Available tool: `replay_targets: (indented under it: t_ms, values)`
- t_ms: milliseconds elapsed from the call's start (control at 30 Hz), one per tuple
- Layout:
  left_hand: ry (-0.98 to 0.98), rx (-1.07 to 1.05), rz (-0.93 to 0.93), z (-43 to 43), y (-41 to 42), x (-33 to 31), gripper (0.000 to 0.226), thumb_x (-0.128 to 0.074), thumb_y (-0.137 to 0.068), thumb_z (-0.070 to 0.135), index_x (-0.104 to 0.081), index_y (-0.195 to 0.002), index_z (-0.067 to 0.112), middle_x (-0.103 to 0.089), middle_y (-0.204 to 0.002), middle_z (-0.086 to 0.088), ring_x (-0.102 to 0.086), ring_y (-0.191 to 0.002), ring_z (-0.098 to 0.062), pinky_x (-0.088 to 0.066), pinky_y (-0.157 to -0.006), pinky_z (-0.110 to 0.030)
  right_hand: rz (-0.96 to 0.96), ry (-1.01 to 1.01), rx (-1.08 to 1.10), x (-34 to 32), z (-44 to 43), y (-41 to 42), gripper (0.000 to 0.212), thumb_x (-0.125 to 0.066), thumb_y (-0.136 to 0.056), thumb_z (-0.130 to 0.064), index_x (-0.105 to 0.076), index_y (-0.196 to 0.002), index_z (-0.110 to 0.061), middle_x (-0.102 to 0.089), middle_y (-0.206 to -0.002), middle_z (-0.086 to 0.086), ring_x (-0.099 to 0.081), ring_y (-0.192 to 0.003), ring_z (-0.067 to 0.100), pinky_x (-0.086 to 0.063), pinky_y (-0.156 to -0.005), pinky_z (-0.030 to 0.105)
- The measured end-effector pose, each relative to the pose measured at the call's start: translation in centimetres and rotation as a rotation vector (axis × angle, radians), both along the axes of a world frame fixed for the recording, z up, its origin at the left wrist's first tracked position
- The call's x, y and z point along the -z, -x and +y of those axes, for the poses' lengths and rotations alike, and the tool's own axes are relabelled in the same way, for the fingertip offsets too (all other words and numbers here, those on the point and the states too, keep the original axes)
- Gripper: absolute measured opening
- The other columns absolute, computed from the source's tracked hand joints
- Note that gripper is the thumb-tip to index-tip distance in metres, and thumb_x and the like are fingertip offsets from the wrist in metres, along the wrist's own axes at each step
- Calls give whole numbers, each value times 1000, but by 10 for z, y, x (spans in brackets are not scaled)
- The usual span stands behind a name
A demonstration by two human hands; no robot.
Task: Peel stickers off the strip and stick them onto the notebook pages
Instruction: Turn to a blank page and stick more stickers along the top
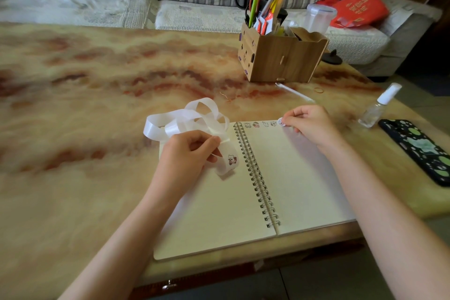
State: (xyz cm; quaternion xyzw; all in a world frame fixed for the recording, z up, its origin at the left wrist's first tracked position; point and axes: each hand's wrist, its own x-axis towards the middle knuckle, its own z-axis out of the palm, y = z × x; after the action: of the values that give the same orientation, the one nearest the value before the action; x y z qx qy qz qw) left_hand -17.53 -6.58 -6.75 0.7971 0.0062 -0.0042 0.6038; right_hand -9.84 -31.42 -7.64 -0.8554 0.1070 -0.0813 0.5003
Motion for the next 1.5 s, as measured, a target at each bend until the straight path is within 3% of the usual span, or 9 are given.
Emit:
replay_targets:
  t_ms: [467,667,733,833,1067,1133,1233,1367,1500]
  values:
    - [-31,-3,13,0,0,-1,24,-59,-91,22,-66,-68,21,-65,-52,16,-49,-42,4,-39,-58,-22,-29,91,37,11,-1,-8,22,-74,-74,-4,-62,-65,-21,-58,-63,0,-50,-56,11,-41,-60,28]
    - [-39,8,12,1,0,1,23,-58,-91,21,-67,-70,20,-64,-52,18,-52,-44,6,-39,-53,-12,-31,95,43,14,-3,-10,23,-77,-75,-7,-61,-67,-21,-57,-64,-3,-49,-57,8,-41,-61,25]
    - [-37,5,15,1,0,1,23,-58,-91,21,-67,-70,21,-65,-52,18,-51,-45,6,-40,-57,-18,-25,89,51,14,-3,-9,19,-77,-76,-7,-61,-77,-18,-55,-66,-4,-48,-58,8,-40,-60,25]
    - [-42,5,17,0,1,1,24,-58,-92,22,-66,-69,21,-64,-52,17,-50,-44,6,-40,-59,-21,-23,35,66,12,-4,-8,30,-75,-78,-6,-55,-98,-14,-53,-72,-3,-49,-64,9,-41,-62,24]
    - [-53,5,15,1,1,2,25,-58,-92,22,-66,-68,23,-65,-53,17,-49,-45,7,-40,-60,-21,-24,66,85,15,-3,-12,16,-61,-84,2,-65,-93,-11,-52,-68,-4,-46,-59,7,-38,-59,20]
    - [-55,4,13,1,1,2,25,-58,-92,22,-66,-68,23,-65,-52,18,-50,-44,7,-40,-59,-20,-45,39,79,14,-4,-11,8,-68,-84,-6,-64,-86,-13,-55,-70,-3,-47,-58,7,-39,-59,23]
    - [-52,6,14,0,0,2,24,-58,-92,22,-66,-69,22,-64,-52,18,-51,-45,7,-39,-57,-17,-57,69,71,17,-2,-12,17,-78,-77,-18,-62,-83,-16,-54,-71,-6,-49,-60,6,-41,-62,23]
    - [-53,4,20,0,-1,3,24,-58,-92,22,-66,-69,21,-64,-51,18,-49,-44,7,-40,-59,-19,-60,110,64,18,-3,-13,17,-76,-79,-10,-63,-90,-11,-52,-69,-7,-48,-60,3,-40,-60,18]
    - [-47,6,15,1,0,3,24,-58,-92,21,-66,-70,20,-64,-51,19,-49,-42,7,-37,-51,-8,-61,123,54,17,-3,-14,13,-70,-81,-3,-65,-91,-9,-53,-69,-6,-47,-61,3,-39,-61,16]
